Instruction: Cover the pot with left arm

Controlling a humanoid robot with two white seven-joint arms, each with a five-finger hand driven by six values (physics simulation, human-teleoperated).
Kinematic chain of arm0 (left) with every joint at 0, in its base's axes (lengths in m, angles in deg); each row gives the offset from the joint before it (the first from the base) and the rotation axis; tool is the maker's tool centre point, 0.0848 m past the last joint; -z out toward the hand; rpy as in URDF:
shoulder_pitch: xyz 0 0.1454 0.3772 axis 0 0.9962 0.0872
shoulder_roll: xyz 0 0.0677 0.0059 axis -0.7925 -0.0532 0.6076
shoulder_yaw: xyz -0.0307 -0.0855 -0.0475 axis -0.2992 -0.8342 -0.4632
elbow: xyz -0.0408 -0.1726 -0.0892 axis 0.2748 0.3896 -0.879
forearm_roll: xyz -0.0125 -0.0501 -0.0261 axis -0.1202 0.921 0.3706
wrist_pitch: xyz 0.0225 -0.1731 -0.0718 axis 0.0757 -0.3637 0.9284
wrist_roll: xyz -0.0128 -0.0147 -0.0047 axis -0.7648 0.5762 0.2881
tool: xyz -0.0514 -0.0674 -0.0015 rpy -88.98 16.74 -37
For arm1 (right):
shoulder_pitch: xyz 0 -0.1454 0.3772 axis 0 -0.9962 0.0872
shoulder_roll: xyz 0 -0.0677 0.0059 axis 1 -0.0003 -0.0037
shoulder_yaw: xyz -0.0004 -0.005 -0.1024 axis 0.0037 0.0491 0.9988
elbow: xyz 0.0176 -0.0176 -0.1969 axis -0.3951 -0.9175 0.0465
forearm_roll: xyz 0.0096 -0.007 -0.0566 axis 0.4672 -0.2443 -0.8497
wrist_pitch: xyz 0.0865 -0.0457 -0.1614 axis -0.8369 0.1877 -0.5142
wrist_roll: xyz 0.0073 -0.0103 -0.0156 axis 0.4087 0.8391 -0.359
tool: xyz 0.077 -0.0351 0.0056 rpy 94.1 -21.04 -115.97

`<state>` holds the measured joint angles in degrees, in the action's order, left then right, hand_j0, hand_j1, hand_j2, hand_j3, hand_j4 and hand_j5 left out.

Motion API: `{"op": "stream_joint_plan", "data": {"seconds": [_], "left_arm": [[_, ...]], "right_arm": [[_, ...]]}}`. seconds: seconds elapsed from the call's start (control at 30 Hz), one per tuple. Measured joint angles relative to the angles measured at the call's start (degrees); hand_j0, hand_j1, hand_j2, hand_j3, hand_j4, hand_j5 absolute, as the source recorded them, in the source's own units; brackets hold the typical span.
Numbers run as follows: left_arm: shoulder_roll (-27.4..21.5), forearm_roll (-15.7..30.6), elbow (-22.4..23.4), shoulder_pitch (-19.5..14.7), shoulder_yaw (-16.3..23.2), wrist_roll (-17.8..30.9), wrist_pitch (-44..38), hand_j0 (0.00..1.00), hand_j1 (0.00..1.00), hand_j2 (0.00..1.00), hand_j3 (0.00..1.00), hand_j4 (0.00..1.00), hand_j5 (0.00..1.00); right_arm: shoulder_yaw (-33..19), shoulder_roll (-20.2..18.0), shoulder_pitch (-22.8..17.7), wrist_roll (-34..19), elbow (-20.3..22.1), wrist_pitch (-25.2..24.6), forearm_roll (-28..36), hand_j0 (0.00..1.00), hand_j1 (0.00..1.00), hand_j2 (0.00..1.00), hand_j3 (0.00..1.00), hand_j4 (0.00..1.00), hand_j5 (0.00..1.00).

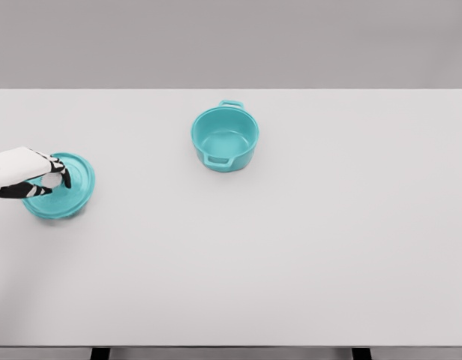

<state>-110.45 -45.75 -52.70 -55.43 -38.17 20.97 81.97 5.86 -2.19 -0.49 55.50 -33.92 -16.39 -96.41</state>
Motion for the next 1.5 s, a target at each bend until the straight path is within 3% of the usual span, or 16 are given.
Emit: {"op": "stream_joint_plan", "data": {"seconds": [0.6,1.13,1.5], "left_arm": [[0.7,1.3,-1.1,-5.2,-0.2,-0.1,0.0,0.49,0.49,0.49,0.49,0.49,0.49],[8.5,1.8,-1.2,-9.8,0.4,-0.1,0.0,0.47,0.47,0.47,0.47,0.47,0.47],[13.5,1.2,-1.0,-11.2,0.6,-0.1,0.0,0.46,0.46,0.46,0.46,0.46,0.46]], "right_arm": [[0.0,0.0,0.0,0.0,0.0,0.0,0.0,1.00,1.00,1.00,1.00,1.00,1.00],[0.0,0.0,0.0,0.0,0.0,0.0,0.0,1.00,1.00,1.00,1.00,1.00,1.00],[0.0,0.0,0.0,0.0,0.0,0.0,0.0,1.00,1.00,1.00,1.00,1.00,1.00]]}}
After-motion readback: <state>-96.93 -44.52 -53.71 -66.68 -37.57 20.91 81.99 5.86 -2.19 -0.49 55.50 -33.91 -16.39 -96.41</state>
